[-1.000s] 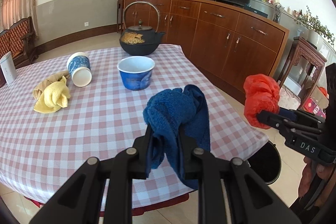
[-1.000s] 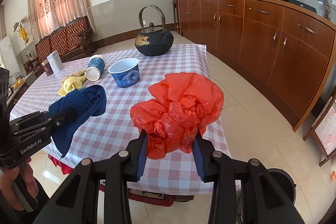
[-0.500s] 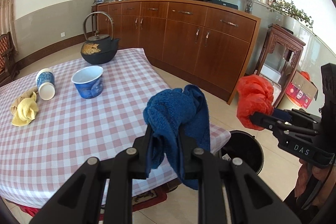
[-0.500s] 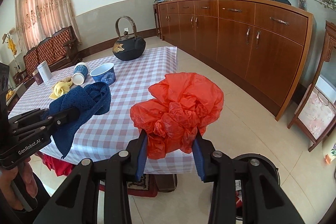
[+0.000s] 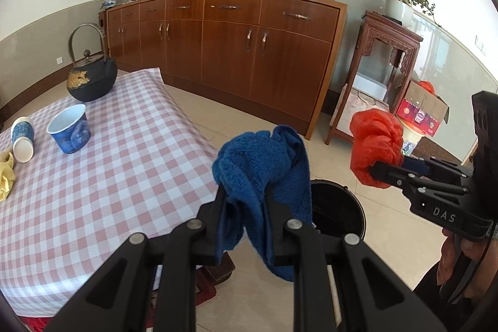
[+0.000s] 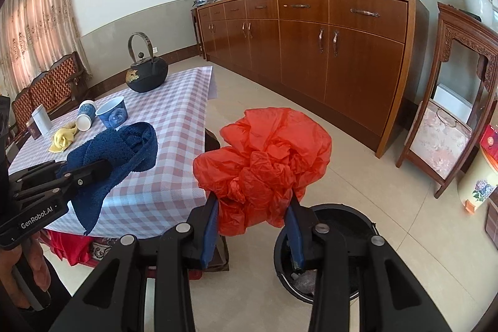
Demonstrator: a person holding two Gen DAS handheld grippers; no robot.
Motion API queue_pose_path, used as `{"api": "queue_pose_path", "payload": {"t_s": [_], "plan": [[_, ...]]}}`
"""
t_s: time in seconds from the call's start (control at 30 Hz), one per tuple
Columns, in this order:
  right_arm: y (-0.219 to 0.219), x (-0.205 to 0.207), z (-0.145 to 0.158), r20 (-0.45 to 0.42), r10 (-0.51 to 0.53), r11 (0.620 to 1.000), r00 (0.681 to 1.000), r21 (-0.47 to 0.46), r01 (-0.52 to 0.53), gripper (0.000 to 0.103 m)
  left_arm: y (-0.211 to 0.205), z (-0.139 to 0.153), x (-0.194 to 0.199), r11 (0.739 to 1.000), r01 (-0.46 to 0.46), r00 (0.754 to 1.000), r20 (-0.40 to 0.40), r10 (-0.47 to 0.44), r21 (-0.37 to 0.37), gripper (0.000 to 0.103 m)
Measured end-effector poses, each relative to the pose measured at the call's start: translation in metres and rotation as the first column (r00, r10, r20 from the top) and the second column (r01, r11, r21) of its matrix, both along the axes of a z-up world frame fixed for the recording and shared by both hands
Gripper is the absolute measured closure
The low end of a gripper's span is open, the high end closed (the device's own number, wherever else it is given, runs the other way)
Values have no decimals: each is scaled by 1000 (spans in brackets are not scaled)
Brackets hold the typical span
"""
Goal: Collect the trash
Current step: 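Carry the red bag with the right tool while the left tool carries the towel to the bucket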
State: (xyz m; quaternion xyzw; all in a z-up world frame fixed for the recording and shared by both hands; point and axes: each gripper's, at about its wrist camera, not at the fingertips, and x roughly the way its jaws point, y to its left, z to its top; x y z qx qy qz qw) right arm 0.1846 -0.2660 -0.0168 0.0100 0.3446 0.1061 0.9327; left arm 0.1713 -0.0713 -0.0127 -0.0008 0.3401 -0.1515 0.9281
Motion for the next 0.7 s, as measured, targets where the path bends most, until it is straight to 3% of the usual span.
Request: {"api": "queue_pose_path", "payload": {"t_s": [0.7], "plan": [[-95, -15, -52, -120, -139, 990, 983, -41, 135, 62, -100, -59, 16, 981, 193, 973, -136, -188, 21, 82]]}}
